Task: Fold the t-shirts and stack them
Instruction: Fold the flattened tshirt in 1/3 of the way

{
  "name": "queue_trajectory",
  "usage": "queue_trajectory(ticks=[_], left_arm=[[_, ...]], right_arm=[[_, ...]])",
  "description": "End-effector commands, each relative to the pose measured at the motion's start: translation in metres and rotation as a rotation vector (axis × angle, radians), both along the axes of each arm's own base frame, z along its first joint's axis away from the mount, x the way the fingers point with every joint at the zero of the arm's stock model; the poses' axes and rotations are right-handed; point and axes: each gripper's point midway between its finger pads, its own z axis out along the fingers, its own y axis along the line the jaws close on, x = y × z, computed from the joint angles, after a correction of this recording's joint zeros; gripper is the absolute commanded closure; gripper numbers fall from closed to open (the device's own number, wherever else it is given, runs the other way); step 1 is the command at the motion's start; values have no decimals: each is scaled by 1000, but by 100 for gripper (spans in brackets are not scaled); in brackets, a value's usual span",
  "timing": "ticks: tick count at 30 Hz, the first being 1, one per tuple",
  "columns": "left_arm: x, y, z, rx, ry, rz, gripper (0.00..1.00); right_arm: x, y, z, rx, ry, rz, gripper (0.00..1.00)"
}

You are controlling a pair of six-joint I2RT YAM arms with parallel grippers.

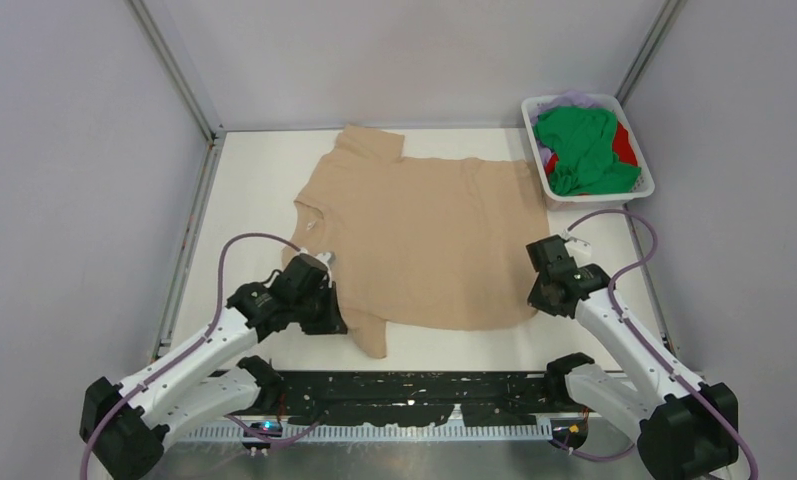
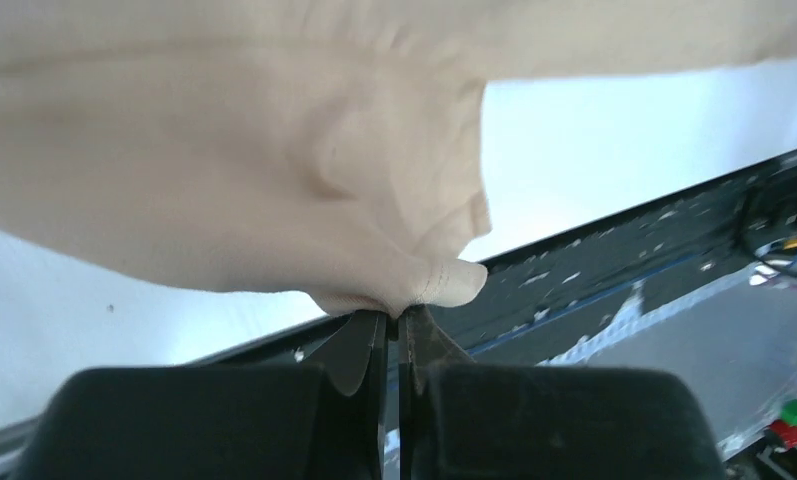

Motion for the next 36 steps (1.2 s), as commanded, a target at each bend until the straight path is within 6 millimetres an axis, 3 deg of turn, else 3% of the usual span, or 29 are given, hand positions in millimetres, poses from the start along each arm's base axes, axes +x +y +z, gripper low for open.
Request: queue_trajectory(ticks=[1, 9, 19, 28, 36], left_arm=[[56, -23, 48, -150, -176, 3, 100], [134, -7, 89, -173, -272, 179, 100], [198, 16, 120, -123, -335, 275, 100], [248, 20, 130, -87, -417, 248, 100], [292, 28, 113, -1, -415, 252, 100]], right_arm=[[37, 7, 33, 7, -126, 23, 95], [62, -1, 44, 19, -131, 16, 95], [99, -9, 57, 61, -146, 9, 95], [132, -14, 61, 77, -151, -16, 95], [158, -20, 43, 89, -137, -57, 95]])
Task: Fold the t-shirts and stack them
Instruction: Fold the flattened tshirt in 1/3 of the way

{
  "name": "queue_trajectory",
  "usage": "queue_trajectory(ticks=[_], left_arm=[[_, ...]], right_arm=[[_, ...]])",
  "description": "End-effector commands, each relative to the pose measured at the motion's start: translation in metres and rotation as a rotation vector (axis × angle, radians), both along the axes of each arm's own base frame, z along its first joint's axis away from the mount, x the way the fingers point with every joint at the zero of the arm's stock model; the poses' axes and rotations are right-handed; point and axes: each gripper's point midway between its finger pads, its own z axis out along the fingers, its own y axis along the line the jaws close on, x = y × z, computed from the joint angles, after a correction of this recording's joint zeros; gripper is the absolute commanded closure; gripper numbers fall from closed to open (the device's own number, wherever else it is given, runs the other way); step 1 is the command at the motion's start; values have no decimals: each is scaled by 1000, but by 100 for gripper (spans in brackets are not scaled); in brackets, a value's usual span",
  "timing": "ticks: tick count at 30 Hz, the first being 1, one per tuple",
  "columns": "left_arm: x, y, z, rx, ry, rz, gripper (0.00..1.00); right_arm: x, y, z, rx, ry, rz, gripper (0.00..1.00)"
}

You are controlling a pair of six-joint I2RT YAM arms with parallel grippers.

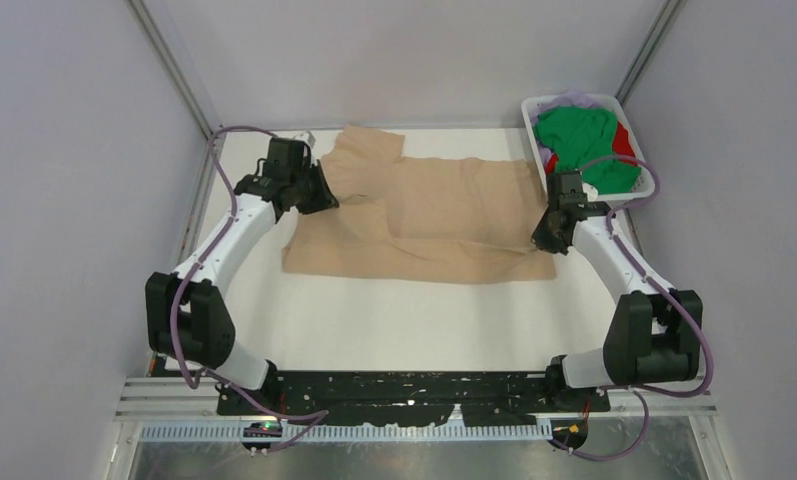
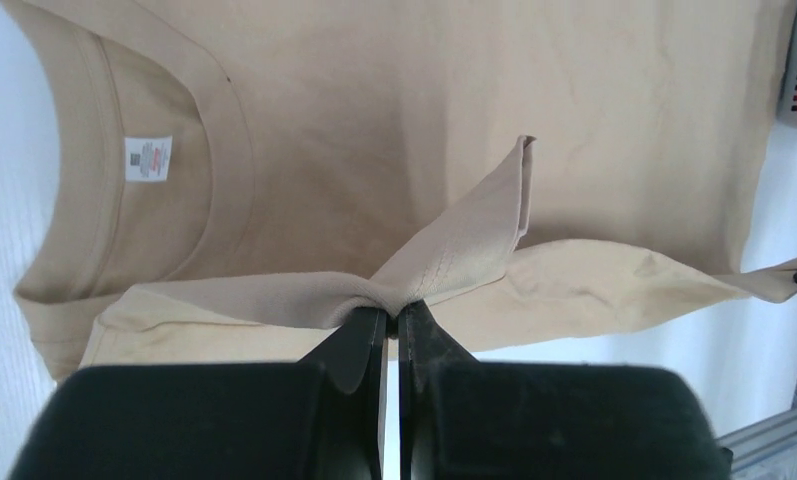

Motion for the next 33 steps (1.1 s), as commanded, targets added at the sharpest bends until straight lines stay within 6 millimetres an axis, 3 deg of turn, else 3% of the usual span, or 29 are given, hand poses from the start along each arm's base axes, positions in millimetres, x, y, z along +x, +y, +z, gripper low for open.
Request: queue_trajectory(ticks=[1, 7, 8, 9, 10, 11, 12, 15, 16, 17, 18, 19, 20, 21, 22, 23, 24, 26, 32, 33], left_arm=[[37, 10, 11, 57, -95, 18, 100], [77, 15, -23, 78, -33, 48, 96], [85, 17, -26, 89, -27, 63, 85], [94, 20, -27, 103, -29, 75, 67], [104, 24, -28, 118, -29, 93, 43], [110, 27, -28, 132, -24, 105, 18], [115, 30, -26, 139, -17, 117, 3], [113, 29, -18, 126, 5, 118, 0], [106, 26, -18, 106, 9, 104, 0], [100, 21, -17, 77, 2, 90, 0], [91, 16, -19, 41, 10, 75, 0], [81, 9, -21, 1, 14, 55, 1], [70, 2, -27, -41, 30, 38, 0], [61, -6, -30, -86, 34, 14, 0], [52, -14, -37, -127, 49, -9, 0], [43, -20, -44, -158, 68, -23, 0], [37, -24, -51, -184, 87, -38, 0], [29, -22, -67, -174, 130, -31, 1], [23, -12, -94, -131, 198, 25, 0], [24, -12, -100, -130, 213, 40, 0]], right_arm=[[34, -3, 8, 12, -79, -24, 95], [59, -23, -10, -34, -91, -132, 85], [64, -24, -14, -34, -93, -144, 71], [72, -25, -11, -39, -113, -153, 62], [75, -27, -16, -45, -103, -158, 48], [80, -29, -11, -54, -112, -164, 39], [84, -29, -9, -58, -115, -165, 21], [81, -29, 4, -67, -145, -140, 2], [75, -30, 1, -72, -137, -132, 0], [72, -28, 11, -83, -166, -105, 3], [63, -21, 4, -83, -152, -77, 3], [62, -15, 15, -84, -194, -40, 4], [53, 1, 5, -57, -182, 21, 4], [56, 11, 14, -44, -231, 73, 4], [47, 33, 2, 20, -221, 161, 4], [54, 44, 8, 48, -275, 205, 4], [48, 63, -1, 122, -265, 268, 4], [51, 77, -6, 184, -268, 309, 4], [82, 64, -35, 135, -195, 262, 5], [92, 63, -31, 135, -206, 255, 5]])
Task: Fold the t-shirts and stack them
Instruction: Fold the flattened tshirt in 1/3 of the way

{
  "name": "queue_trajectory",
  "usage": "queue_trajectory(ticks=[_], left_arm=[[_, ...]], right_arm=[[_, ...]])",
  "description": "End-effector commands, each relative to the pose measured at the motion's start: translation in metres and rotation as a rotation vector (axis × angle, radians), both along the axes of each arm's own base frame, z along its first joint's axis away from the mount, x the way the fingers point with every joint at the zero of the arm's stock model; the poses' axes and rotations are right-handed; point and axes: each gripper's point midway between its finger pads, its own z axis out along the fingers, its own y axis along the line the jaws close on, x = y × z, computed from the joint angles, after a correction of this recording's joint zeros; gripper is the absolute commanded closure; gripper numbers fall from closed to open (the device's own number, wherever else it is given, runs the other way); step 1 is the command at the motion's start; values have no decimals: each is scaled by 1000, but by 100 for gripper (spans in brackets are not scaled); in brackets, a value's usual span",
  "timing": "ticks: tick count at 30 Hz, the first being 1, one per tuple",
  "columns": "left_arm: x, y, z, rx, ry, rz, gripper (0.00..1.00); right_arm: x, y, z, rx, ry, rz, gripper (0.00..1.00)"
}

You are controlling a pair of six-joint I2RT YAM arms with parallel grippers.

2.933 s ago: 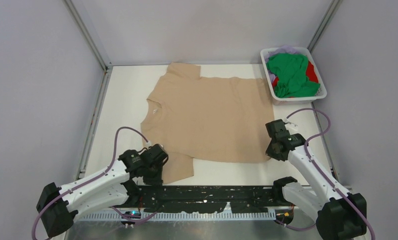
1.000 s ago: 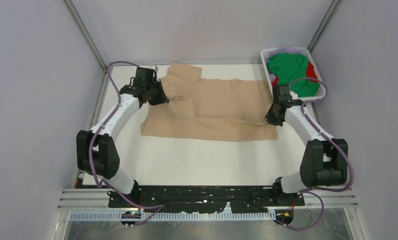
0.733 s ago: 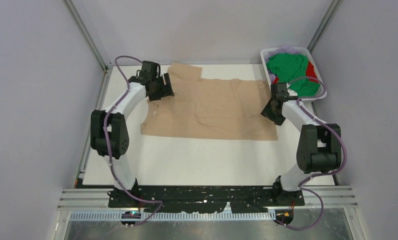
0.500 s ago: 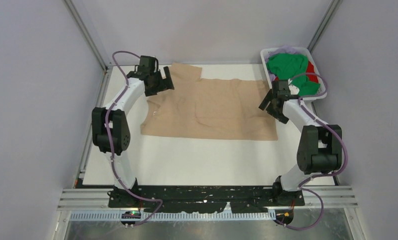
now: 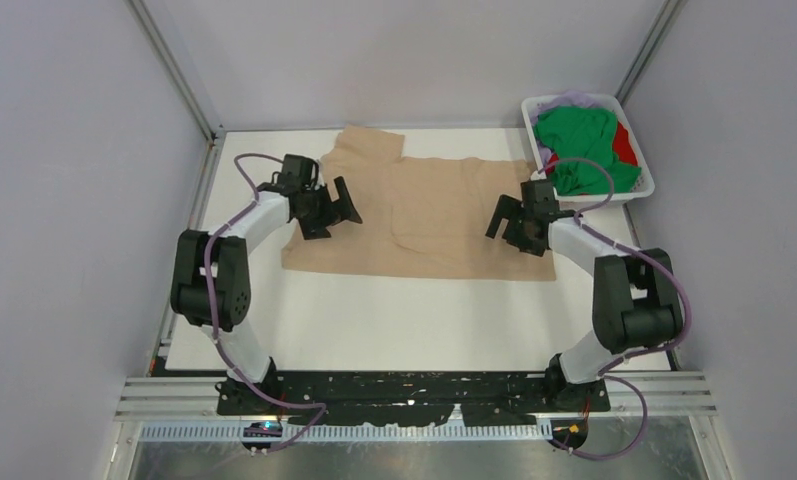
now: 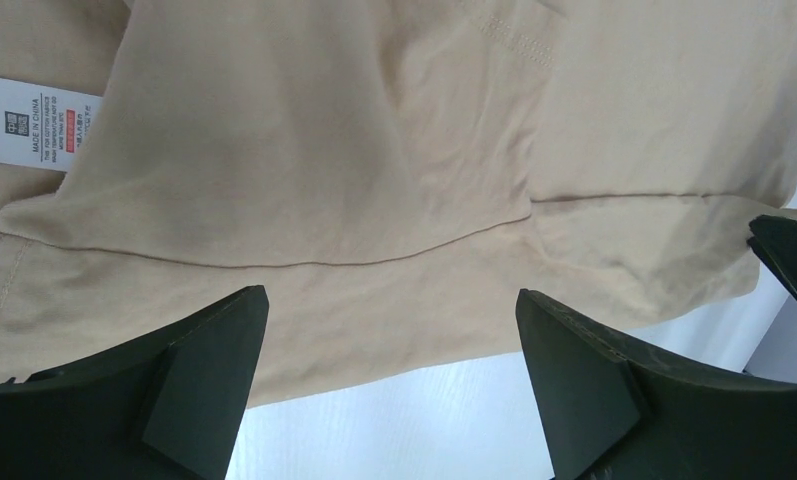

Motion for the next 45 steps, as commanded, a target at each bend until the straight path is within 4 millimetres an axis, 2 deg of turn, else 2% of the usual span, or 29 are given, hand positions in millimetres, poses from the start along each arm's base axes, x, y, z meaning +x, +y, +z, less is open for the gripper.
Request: queue_trajectory(ticks=[1, 2, 3, 4, 5, 8, 10, 13, 14, 15, 16, 19, 23, 25, 27, 31, 36, 42, 45], left_arm=[[16, -2, -1, -24, -24, 45, 0], [18, -1, -4, -16, -12, 56, 0], [18, 0, -6, -6, 9, 68, 0], [19, 1, -7, 3, 24, 72, 0], [20, 3, -8, 13, 29, 77, 0], [17, 7, -11, 30, 25, 97, 0], [13, 10, -14, 37, 27, 99, 0], [5, 13, -21, 50, 24, 101, 1], [3, 14, -24, 50, 28, 102, 0], [1, 14, -26, 51, 32, 98, 0], [0, 14, -27, 50, 31, 96, 0], [-3, 14, -32, 41, 31, 110, 1], [-6, 4, -35, -10, 48, 100, 0], [-10, 4, -39, 6, 64, 104, 0], [-15, 3, -41, 8, 81, 110, 1], [-29, -1, -43, 11, 89, 99, 1], [-57, -7, -49, 28, 96, 82, 0], [-111, -5, -58, 74, 131, 62, 0], [-139, -1, -58, 100, 138, 60, 1]], right_arm=[[47, -9, 1, -5, -42, -29, 5], [57, -14, 5, -18, -52, -51, 4], [57, -17, -4, -23, -18, -60, 4], [66, -19, 1, -31, -29, -68, 5], [64, -22, -2, -48, -3, -67, 5], [68, -38, 9, -115, -19, -129, 5], [67, -41, 20, -129, -42, -142, 5], [60, -31, 39, -103, -84, -103, 5], [51, -23, 45, -117, -104, -74, 5], [41, -14, 39, -146, -99, -45, 4], [38, -9, 48, -162, -133, -14, 4], [19, 17, 35, -153, -112, 80, 5], [10, 40, 17, -98, -81, 124, 5], [7, 44, 7, -83, -44, 131, 5], [-2, 40, -10, -105, 36, 120, 5], [-32, 32, -35, -133, 154, 132, 5], [-81, 17, -51, -162, 301, 121, 4], [-147, -2, -59, -186, 462, 108, 5], [-165, -5, -53, -175, 475, 110, 5]])
